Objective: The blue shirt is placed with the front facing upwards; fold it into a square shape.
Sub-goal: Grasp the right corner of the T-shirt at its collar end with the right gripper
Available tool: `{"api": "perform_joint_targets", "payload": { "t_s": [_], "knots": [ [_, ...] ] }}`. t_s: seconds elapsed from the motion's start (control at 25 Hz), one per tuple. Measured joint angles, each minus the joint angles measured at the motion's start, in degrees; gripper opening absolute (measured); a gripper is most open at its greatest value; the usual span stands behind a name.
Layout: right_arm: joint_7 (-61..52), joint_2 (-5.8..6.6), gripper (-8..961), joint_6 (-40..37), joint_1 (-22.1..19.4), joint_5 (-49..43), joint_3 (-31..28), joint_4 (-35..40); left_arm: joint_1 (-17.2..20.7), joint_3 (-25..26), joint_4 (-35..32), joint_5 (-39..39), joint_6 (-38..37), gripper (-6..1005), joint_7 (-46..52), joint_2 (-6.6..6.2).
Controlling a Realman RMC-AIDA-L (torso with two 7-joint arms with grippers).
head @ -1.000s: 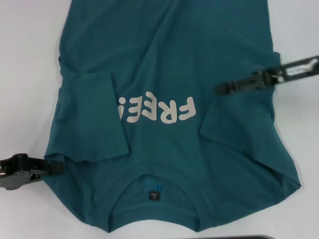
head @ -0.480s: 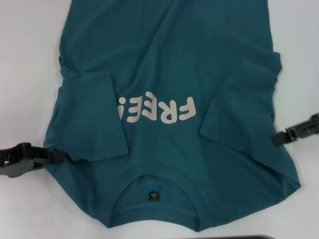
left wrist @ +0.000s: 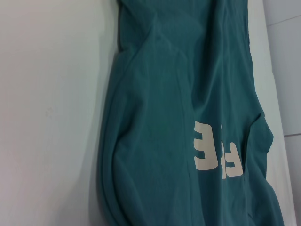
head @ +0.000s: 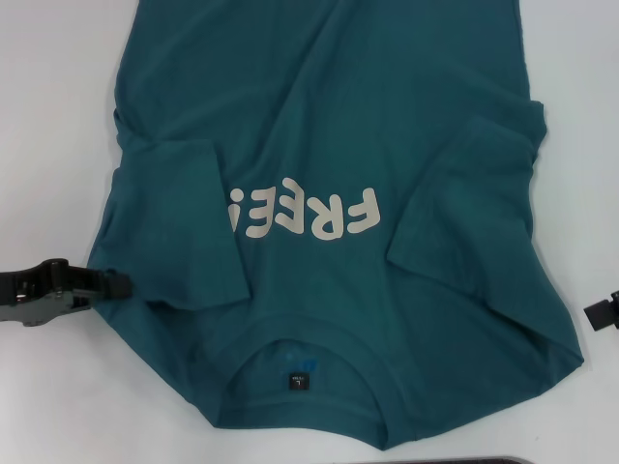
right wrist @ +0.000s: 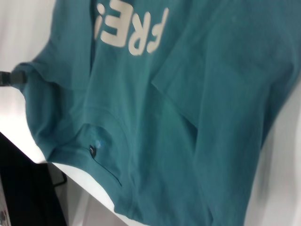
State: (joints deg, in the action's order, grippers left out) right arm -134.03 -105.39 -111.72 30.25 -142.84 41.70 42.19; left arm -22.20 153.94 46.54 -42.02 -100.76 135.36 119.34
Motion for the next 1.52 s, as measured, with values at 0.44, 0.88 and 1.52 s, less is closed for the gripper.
{"api": "perform_joint_targets", "payload": {
  "t_s": [0.44,0.88,1.52],
  "knots": [
    [2.0,-2.3,798,2.2,-0.7,-2.6,-0.1,-2.0,0.2,0.0,0.0,0.0,0.1,65,-0.1,0.11],
    [2.3,-3.56,794,6.2,0.0,-3.5,-0.3,-5.0,0.0,-0.2,0.0,0.0,0.5,65,0.1,0.12],
    [1.7,-5.18,787,7.8,0.8,-3.5,-0.4,-5.9,0.0,0.0,0.0,0.1,0.7,64,0.0,0.02]
  ]
}}
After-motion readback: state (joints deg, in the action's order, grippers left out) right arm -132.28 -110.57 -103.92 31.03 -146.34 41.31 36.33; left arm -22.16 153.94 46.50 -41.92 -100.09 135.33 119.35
